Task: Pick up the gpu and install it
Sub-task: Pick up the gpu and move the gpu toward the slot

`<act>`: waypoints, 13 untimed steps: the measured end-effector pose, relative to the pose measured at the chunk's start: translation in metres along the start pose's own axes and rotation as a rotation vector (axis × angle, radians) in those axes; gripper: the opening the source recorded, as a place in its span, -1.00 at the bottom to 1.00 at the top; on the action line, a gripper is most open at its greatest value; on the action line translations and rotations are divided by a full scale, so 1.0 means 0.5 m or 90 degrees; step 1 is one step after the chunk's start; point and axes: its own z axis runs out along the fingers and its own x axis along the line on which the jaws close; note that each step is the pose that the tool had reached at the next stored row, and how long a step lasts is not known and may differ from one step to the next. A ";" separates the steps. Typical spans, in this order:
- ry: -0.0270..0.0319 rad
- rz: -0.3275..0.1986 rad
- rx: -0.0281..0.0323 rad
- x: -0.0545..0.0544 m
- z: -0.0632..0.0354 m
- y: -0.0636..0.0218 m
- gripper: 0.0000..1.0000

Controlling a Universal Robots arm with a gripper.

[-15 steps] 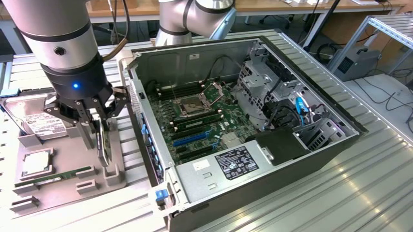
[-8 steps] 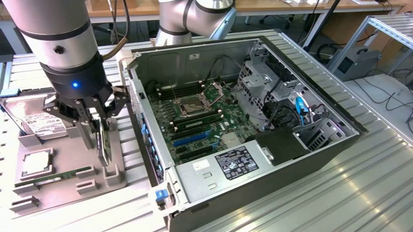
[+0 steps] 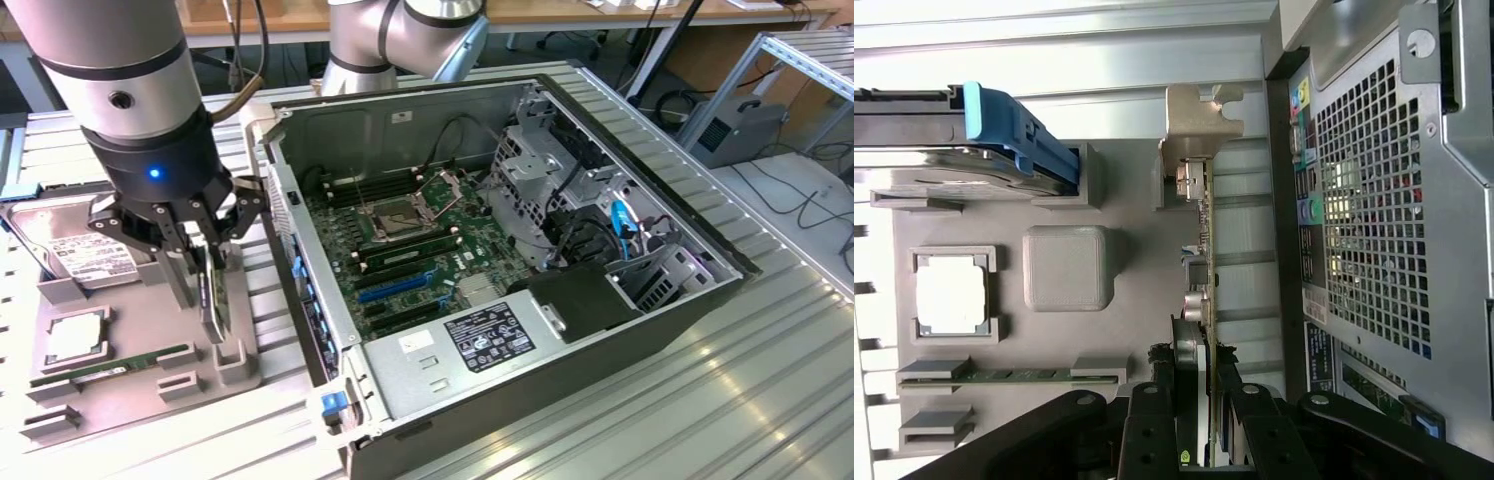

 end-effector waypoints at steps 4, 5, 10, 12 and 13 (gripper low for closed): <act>0.0000 0.000 0.0000 0.000 -0.002 0.000 -0.47; 0.0000 0.000 0.0000 0.000 -0.002 0.000 -0.47; 0.0000 0.000 0.0000 0.000 -0.004 0.000 -0.47; 0.0000 0.000 0.0000 0.000 -0.005 0.000 -0.47; 0.0000 0.000 0.0001 0.000 -0.006 0.000 -0.47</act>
